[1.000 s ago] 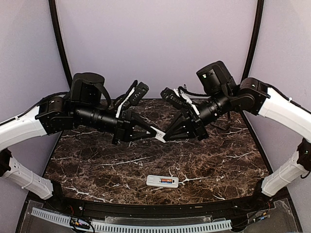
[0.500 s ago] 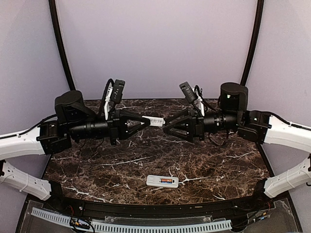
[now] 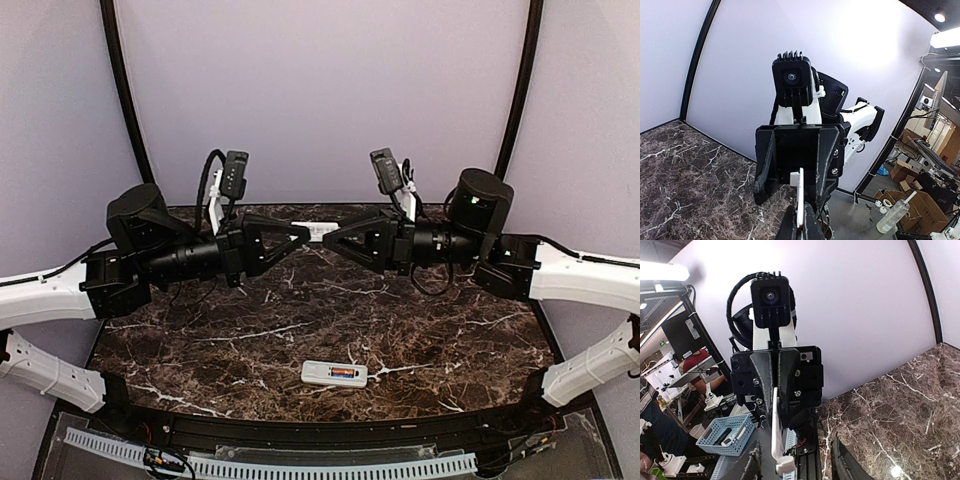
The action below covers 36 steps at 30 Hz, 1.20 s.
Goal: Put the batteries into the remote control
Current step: Pass from the left arm to the right
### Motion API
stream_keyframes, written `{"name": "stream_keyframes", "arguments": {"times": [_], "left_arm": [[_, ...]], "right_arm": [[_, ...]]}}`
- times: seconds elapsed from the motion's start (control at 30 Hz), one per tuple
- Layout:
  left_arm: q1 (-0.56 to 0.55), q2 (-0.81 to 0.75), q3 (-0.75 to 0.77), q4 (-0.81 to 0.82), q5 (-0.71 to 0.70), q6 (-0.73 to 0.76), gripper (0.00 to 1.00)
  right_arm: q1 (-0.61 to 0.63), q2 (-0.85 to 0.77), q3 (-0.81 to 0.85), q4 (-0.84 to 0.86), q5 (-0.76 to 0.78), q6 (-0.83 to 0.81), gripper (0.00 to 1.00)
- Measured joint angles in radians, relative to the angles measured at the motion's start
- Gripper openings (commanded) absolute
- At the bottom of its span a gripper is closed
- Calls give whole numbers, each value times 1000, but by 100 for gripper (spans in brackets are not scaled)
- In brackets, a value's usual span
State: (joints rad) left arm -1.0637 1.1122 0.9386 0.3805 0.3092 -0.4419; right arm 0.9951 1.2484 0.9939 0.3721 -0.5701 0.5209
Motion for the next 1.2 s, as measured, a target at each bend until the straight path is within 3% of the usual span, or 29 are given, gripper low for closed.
{"name": "stream_keyframes", "arguments": {"times": [0.07,0.23,0.4,0.63,0.67,0.7,0.73,0.77,0.83,0.9,1.0,1.2], "left_arm": [[0,2,0,0,2,-1,0],[0,3,0,0,5,-5,0],[0,3,0,-1,7,-6,0],[3,3,0,-13,8,-7,2],[4,3,0,-16,8,-7,7],[5,3,0,-18,8,-7,25],[6,3,0,-19,8,-6,34],[6,3,0,-25,7,2,50],[8,2,0,-42,-1,16,67],[8,-3,0,-69,-20,46,78],[10,-32,-1,-140,-74,118,85],[15,-87,-1,-311,-209,359,86]], "right_arm": [[0,10,6,18,-10,5,27],[1,24,11,41,-22,9,23],[1,24,13,48,-33,12,0],[1,23,18,39,-42,11,0],[1,23,19,32,-42,11,0],[2,23,22,24,-42,11,0],[2,23,24,18,-41,11,0],[2,23,28,6,-40,11,0],[2,23,38,-25,-38,12,0],[2,22,48,-69,-35,17,0],[-3,14,55,-156,-24,44,0],[-55,-18,8,-334,7,163,0]]}}
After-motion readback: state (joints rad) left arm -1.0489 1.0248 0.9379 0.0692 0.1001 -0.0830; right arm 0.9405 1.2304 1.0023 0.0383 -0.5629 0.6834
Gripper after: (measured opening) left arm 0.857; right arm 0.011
